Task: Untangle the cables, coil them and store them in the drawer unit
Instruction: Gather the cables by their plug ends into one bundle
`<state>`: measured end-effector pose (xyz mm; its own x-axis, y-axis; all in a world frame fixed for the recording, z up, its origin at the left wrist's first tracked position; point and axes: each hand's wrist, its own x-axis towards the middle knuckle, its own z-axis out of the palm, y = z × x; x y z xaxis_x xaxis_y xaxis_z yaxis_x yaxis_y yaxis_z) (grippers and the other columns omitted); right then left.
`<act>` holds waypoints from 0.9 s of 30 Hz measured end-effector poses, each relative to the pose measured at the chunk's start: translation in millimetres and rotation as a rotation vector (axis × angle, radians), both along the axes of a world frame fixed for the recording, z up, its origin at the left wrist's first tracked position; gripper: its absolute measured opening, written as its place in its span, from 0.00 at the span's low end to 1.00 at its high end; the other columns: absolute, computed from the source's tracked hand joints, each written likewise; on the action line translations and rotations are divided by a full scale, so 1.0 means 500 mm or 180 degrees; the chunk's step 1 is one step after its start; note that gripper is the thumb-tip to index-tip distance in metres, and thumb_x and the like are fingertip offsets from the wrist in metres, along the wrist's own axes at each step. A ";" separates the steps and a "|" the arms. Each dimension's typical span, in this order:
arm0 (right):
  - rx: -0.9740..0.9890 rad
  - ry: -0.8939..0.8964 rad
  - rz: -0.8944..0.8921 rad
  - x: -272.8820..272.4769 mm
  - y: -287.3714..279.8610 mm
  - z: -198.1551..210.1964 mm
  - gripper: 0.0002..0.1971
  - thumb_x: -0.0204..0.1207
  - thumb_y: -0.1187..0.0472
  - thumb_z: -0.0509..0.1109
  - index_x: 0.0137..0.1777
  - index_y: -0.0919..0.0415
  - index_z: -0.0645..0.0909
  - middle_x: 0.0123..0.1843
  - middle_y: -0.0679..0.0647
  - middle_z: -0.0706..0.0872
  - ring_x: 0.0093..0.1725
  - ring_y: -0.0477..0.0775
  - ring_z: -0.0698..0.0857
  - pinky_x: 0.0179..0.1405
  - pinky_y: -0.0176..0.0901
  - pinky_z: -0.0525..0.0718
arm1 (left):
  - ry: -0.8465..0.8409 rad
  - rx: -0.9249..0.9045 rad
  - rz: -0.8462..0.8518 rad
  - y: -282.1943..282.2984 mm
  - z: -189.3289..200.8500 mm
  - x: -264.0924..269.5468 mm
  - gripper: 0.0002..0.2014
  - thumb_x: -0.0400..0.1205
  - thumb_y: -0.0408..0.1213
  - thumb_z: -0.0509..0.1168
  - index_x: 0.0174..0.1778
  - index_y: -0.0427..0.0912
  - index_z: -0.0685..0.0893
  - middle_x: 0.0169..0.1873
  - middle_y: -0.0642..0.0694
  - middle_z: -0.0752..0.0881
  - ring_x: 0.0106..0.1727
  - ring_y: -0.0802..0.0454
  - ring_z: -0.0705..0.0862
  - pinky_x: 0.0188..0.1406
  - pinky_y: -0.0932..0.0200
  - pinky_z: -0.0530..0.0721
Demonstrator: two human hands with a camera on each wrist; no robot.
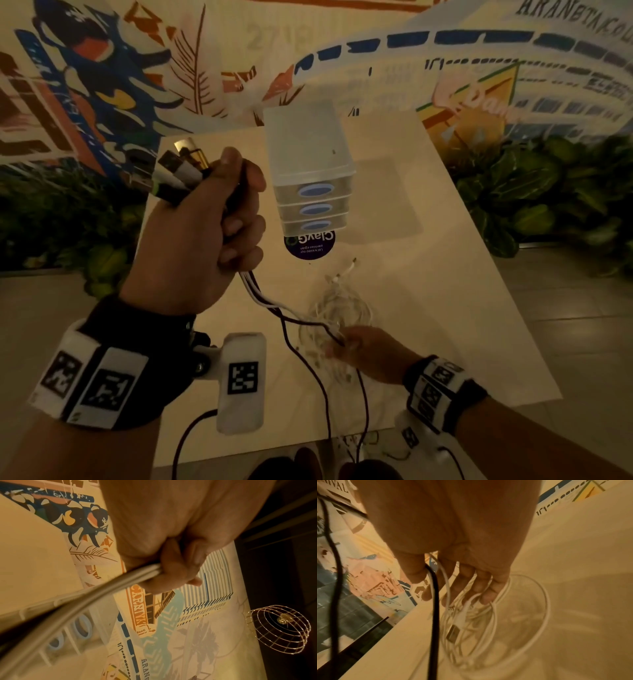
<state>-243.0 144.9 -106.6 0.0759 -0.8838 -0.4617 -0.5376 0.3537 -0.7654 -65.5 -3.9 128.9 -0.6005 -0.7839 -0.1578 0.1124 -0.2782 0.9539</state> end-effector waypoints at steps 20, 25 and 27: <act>-0.0402 -0.1063 0.0554 0.070 -0.029 0.239 0.11 0.85 0.48 0.69 0.41 0.46 0.82 0.36 0.46 0.87 0.36 0.44 0.85 0.46 0.52 0.88 | 0.0221 -0.0358 -0.0296 0.018 -0.008 -0.016 0.19 0.93 0.45 0.50 0.41 0.42 0.76 0.23 0.45 0.56 0.18 0.53 0.55 0.19 0.65 0.59; 0.0393 -0.1581 -0.0134 -0.001 0.040 0.192 0.22 0.81 0.40 0.72 0.35 0.55 0.74 0.25 0.46 0.71 0.22 0.47 0.75 0.33 0.47 0.82 | 0.0082 -0.0269 0.0115 -0.037 0.038 0.015 0.17 0.89 0.53 0.54 0.37 0.51 0.77 0.21 0.51 0.59 0.17 0.57 0.55 0.15 0.65 0.57; 0.0796 -0.1519 -0.0360 -0.021 0.084 0.171 0.26 0.73 0.34 0.76 0.35 0.56 0.75 0.25 0.48 0.71 0.23 0.49 0.75 0.30 0.45 0.79 | 0.0033 -0.0239 0.0201 -0.053 0.048 0.030 0.18 0.90 0.54 0.52 0.37 0.53 0.76 0.19 0.52 0.62 0.16 0.59 0.56 0.12 0.66 0.58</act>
